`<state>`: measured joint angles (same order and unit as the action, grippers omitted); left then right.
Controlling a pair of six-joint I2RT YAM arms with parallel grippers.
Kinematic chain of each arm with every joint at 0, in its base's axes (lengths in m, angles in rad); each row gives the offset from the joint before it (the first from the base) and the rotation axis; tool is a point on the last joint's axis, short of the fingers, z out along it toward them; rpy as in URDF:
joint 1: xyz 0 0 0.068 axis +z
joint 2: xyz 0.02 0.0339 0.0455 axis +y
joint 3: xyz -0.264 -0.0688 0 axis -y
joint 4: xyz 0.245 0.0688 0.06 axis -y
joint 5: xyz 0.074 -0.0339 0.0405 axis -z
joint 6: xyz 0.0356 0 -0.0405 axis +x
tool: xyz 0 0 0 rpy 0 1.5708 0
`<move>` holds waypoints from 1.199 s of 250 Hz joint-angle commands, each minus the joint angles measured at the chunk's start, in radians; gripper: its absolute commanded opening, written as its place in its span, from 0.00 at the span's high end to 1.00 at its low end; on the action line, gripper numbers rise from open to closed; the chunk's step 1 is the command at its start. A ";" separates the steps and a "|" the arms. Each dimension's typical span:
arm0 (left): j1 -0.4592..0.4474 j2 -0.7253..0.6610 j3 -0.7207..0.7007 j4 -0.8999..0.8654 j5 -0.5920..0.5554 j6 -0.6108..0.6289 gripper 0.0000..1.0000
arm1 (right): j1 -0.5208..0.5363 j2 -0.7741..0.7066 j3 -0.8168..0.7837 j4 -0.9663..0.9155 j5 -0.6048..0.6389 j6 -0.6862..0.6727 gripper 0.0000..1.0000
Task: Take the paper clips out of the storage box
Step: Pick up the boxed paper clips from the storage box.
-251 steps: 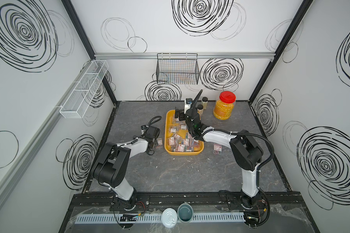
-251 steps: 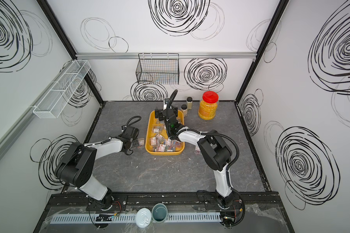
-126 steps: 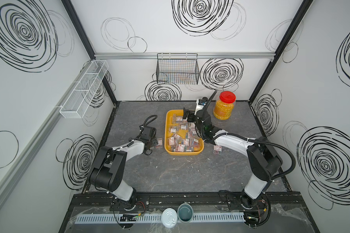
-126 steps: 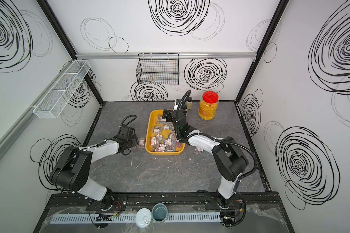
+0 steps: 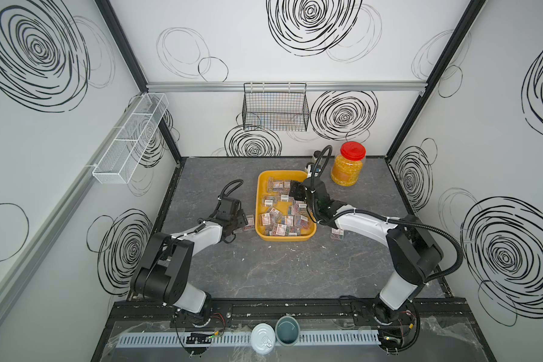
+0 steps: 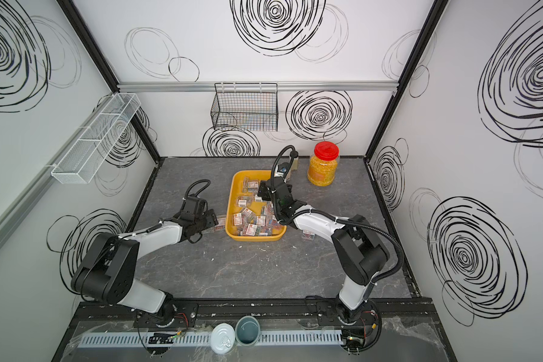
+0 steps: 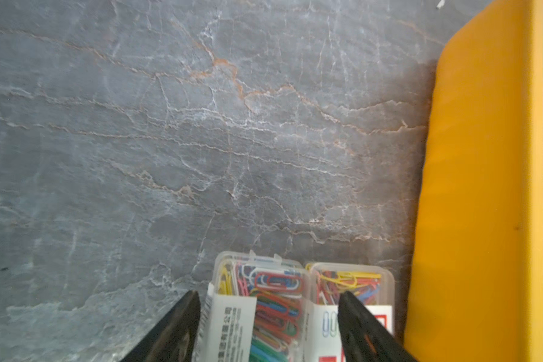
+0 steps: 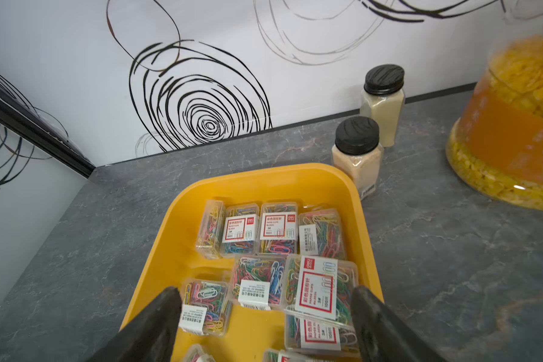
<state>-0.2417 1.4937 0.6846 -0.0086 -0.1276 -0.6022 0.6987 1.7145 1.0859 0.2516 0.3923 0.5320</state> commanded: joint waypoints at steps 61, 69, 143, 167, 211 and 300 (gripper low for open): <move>-0.014 -0.358 -0.087 -0.199 -0.369 0.065 0.21 | 0.039 -0.048 0.024 -0.306 0.076 0.063 0.13; -0.016 -0.392 -0.104 -0.207 -0.380 0.055 0.20 | 0.042 -0.064 0.010 -0.304 0.061 0.054 0.12; -0.084 -0.627 -0.183 -0.336 -0.469 0.024 0.09 | 0.050 -0.083 0.062 -0.400 0.029 0.016 0.11; -0.083 -0.666 -0.241 -0.265 -0.388 0.017 0.11 | 0.049 -0.040 0.113 -0.435 0.045 -0.002 0.11; -0.160 -0.676 -0.244 -0.270 -0.470 -0.002 0.11 | 0.036 0.031 0.165 -0.454 0.047 -0.051 0.11; -0.305 -0.572 -0.188 -0.316 -0.644 -0.043 0.10 | -0.037 0.128 0.235 -0.489 -0.058 -0.092 0.10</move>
<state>-0.5110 0.9043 0.4530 -0.3019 -0.6682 -0.6128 0.6666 1.8164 1.2739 -0.2020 0.3588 0.4698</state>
